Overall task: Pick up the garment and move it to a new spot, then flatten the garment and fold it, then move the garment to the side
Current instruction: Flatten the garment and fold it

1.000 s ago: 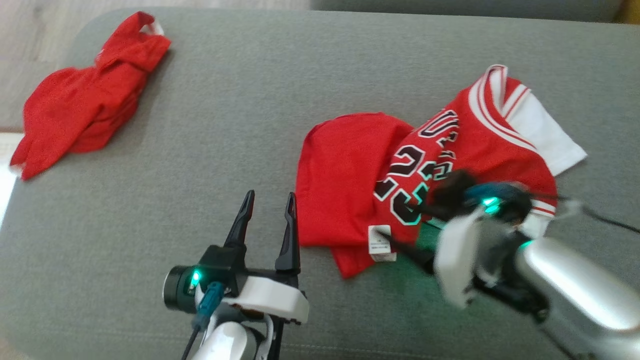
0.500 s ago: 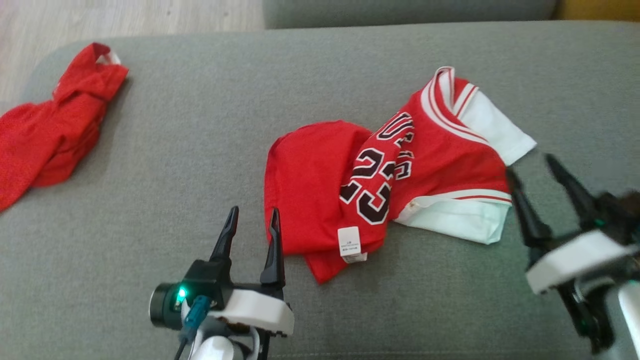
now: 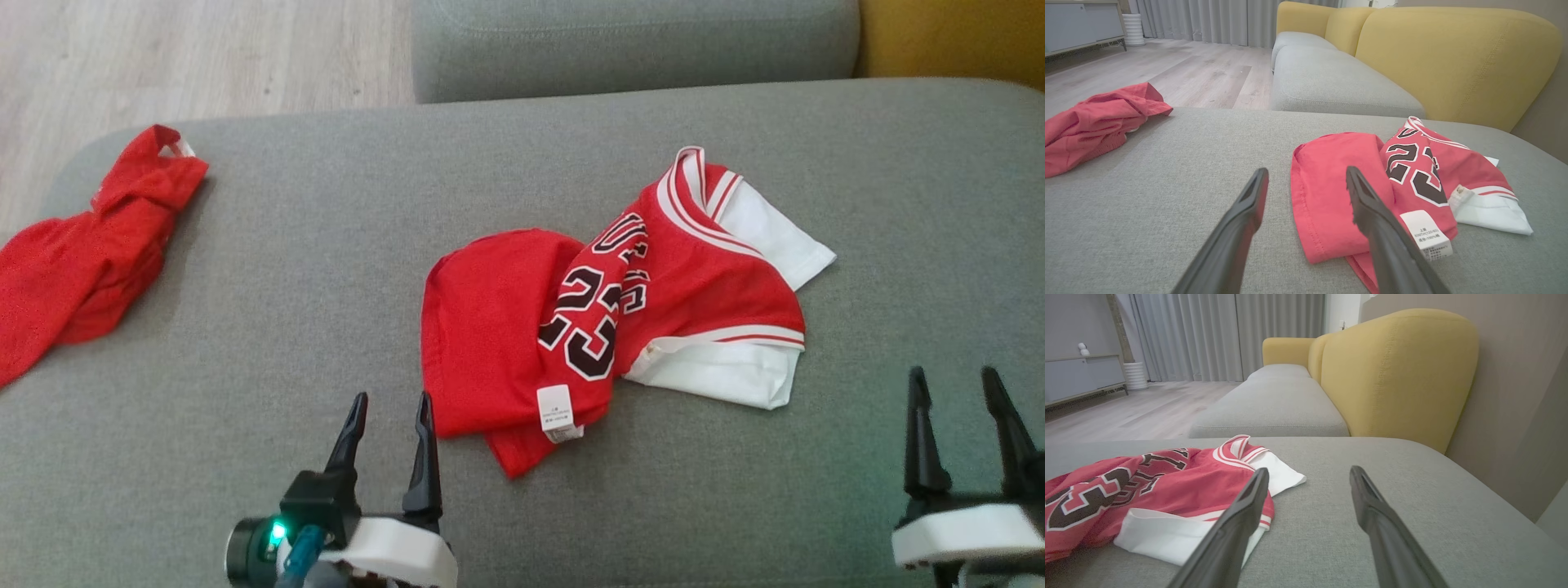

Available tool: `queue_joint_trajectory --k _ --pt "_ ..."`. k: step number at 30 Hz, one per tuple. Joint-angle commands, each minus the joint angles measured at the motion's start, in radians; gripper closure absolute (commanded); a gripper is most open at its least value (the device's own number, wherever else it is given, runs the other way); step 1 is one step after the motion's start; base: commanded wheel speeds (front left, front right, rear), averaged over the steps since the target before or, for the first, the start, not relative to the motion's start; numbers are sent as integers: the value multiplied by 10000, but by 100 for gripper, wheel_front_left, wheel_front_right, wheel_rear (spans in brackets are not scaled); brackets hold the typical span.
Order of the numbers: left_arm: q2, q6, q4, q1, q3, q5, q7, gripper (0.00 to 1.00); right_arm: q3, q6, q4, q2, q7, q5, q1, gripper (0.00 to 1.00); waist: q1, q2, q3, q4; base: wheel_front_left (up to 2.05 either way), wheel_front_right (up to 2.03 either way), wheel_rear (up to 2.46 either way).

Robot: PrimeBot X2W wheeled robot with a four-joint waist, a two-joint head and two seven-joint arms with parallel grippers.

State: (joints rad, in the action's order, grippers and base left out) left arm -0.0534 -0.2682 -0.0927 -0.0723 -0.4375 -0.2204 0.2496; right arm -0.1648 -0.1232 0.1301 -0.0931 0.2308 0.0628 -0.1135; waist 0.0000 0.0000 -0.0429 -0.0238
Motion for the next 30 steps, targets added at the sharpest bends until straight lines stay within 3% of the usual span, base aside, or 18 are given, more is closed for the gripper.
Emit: queue_joint_trajectory --k 1,8,30 --pt "32 24 289 208 348 89 122 0 115 -75 -229 -61 163 -61 154 0 0 0 59 -12 0 0 0" --pt "32 80 291 42 502 98 122 0 74 -75 269 176 298 -137 22 0 0 0 198 -9 0 0 0" --pt "32 103 261 -75 545 92 122 0 404 -75 235 339 309 177 -146 0 0 0 344 -12 0 0 0"
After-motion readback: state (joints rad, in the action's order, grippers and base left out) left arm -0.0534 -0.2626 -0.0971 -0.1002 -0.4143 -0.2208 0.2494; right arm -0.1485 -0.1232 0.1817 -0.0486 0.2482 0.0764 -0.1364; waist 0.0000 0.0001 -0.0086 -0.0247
